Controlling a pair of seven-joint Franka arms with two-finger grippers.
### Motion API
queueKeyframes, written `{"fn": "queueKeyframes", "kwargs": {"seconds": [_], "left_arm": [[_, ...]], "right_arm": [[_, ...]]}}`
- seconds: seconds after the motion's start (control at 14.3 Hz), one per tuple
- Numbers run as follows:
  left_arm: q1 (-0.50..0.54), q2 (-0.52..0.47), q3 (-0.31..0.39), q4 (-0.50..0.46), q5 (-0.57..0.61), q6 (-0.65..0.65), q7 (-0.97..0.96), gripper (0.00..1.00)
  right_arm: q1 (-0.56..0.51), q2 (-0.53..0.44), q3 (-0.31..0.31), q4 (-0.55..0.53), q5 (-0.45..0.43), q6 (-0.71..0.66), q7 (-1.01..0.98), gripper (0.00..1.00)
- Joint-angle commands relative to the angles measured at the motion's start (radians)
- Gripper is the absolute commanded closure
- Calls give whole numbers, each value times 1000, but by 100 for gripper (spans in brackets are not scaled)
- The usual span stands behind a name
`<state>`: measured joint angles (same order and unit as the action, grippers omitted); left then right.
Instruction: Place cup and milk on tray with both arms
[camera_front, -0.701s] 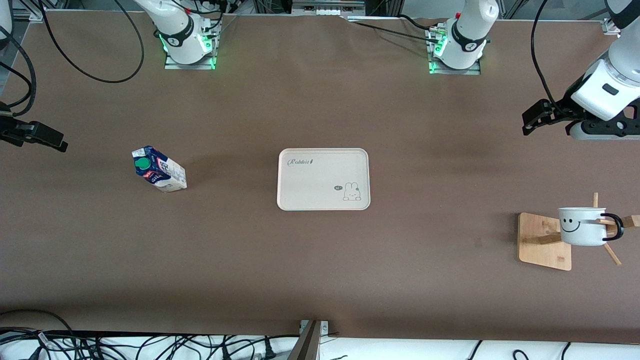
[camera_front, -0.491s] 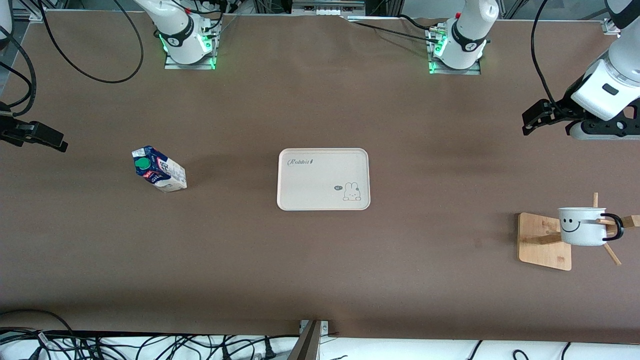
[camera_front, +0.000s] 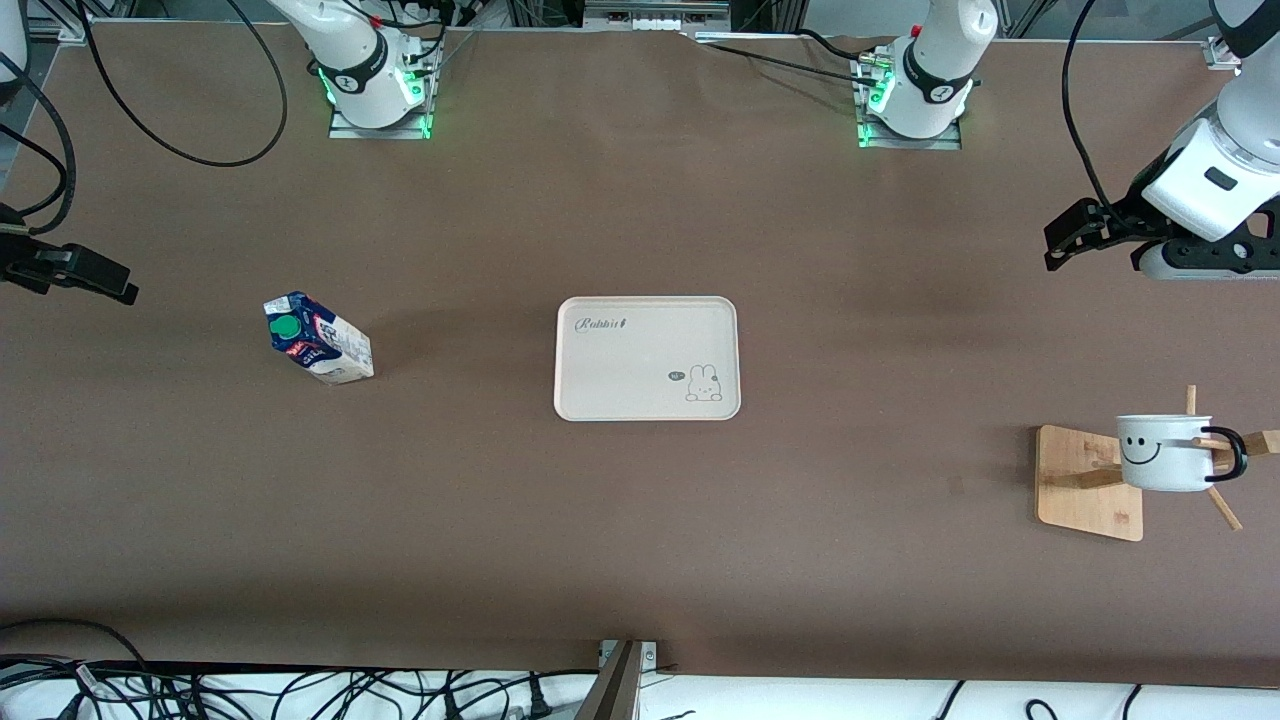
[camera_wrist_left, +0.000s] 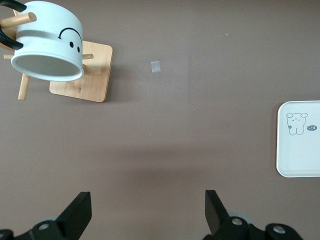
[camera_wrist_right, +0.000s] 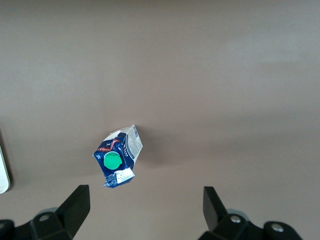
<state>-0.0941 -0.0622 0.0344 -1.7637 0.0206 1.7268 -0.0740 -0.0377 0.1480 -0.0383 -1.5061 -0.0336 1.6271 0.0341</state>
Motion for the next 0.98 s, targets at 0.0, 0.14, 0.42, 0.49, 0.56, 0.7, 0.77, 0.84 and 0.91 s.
{"fn": "queueKeyframes", "kwargs": {"seconds": [0.0,0.14,0.42,0.49,0.56,0.7,0.77,0.84,0.91], "left_arm": [[2,-10,1,12,-7,-23,22,0],[2,-10,-1,12,-7,-23,22,0],[2,-10,-1,12,-7,-23,22,0],[2,-10,1,12,-8,-23,22,0],[2,-10,-1,12,-7,-23,22,0],[2,-10,-1,12,-7,-23,22,0],[2,-10,-1,12,-8,-23,22,0],[2,-10,-1,12,-7,-23,22,0],[2,-10,1,12,-7,-23,22,0]], "right_arm": [[16,21,6,1,7,-15,-11,0],[35,28,6,3,7,-64,-5,0],[59,67,6,1,8,-125,-8,0],[67,73,6,1,7,-130,-10,0],[70,85,6,1,7,-138,-14,0],[82,99,6,4,7,-177,-23,0],[90,99,6,4,9,-187,-23,0],[91,101,6,-2,9,-190,-22,0],[94,111,8,-3,9,-191,-26,0]]}}
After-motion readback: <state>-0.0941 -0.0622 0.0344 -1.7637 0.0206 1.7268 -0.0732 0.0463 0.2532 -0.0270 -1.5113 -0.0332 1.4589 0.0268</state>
